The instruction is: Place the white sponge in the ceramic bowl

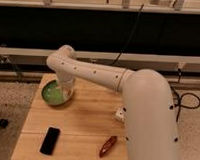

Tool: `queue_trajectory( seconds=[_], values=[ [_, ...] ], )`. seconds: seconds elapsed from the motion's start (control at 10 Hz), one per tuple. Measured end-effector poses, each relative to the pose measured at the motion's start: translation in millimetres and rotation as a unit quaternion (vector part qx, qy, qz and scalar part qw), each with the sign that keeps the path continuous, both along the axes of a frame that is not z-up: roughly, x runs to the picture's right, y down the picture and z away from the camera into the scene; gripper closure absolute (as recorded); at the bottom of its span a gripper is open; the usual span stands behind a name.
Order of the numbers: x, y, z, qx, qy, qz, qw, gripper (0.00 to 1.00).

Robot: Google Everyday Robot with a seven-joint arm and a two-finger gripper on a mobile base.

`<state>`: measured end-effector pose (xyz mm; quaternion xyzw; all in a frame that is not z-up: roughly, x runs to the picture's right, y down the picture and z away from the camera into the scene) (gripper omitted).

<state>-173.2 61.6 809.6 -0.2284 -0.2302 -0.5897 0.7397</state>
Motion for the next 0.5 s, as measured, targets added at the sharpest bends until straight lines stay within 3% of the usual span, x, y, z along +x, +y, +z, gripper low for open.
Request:
queue_trajectory(
  seconds=[0.3,0.5],
  values=[
    [-16,-4,9.4,0.004,-0.019,-0.008,0.9998,1.00],
    [-27,-3,16.7,0.003,-0.033,-0.009,0.9994,0.91]
  ],
)
